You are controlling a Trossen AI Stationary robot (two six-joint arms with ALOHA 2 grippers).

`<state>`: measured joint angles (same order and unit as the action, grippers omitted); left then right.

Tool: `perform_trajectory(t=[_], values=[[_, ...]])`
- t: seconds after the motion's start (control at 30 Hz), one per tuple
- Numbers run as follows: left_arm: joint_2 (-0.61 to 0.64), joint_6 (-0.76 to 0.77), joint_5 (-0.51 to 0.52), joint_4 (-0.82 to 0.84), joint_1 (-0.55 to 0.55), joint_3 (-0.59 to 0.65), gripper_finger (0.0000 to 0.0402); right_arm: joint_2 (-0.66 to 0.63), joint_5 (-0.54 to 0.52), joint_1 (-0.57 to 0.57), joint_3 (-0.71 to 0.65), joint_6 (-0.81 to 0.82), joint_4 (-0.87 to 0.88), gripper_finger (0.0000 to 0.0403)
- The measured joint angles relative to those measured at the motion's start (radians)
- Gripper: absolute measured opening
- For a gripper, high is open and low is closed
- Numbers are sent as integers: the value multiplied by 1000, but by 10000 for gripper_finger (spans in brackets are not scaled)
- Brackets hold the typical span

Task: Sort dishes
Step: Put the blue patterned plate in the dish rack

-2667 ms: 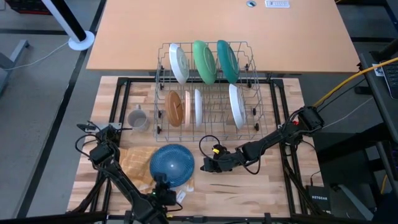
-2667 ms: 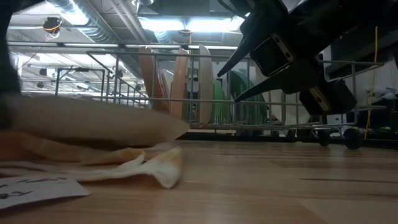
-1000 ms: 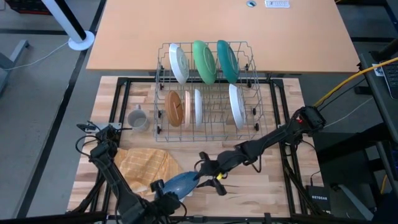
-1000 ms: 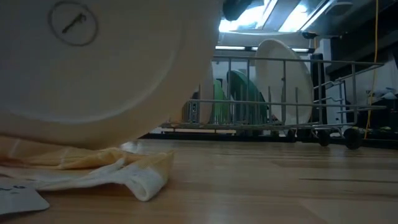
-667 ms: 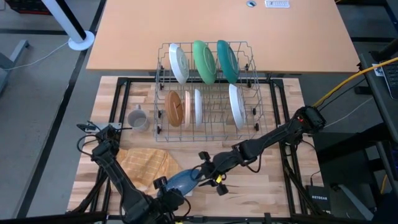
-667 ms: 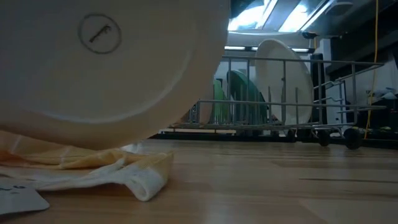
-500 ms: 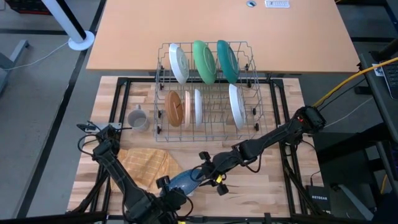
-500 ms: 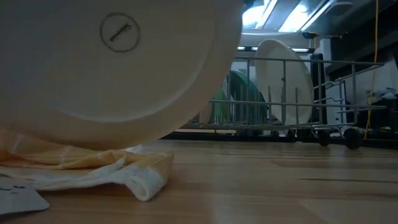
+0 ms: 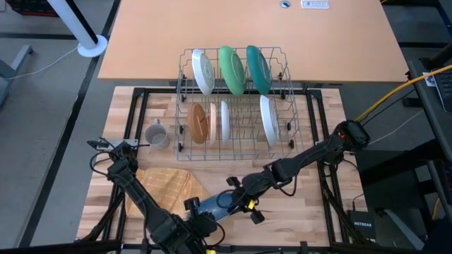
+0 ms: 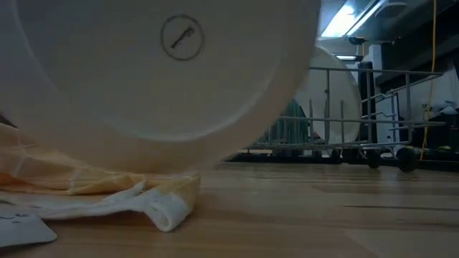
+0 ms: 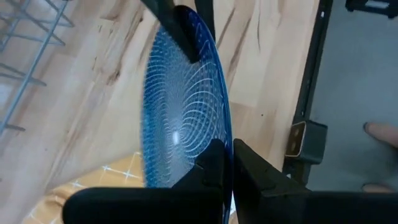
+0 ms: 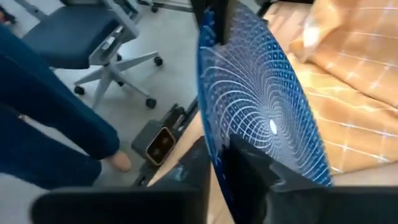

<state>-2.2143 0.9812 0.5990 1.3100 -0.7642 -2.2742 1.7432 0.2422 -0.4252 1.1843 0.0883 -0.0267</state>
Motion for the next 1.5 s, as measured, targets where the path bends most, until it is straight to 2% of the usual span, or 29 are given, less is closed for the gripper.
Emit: perform_trajectory(t=[0.13, 0.27, 0.47, 0.63, 0.83, 1.03, 1.23, 1.5], values=[[0, -38, -13, -21, 10, 0, 0, 0, 58, -3, 0, -8, -3, 22], [2, -51, -16, -17, 18, 0, 7, 0, 84, -1, 0, 0, -5, 22], [4, -50, -31, -19, 34, 8, 55, 2, 83, 2, 32, 37, -17, 29], [3, -35, -49, -22, 52, 8, 108, 4, 84, 1, 77, 37, -2, 15], [-8, -89, -151, -21, 93, 8, 139, 4, 82, 1, 104, 29, -2, 24], [-12, -133, -184, -32, 112, 8, 110, 4, 76, 1, 149, 22, 78, 17], [-13, -150, -180, -26, 111, 9, 32, 4, 43, 0, 189, 24, 174, 36], [-16, -185, -212, -27, 110, 11, 31, -2, 28, -1, 194, 92, 197, 78]])
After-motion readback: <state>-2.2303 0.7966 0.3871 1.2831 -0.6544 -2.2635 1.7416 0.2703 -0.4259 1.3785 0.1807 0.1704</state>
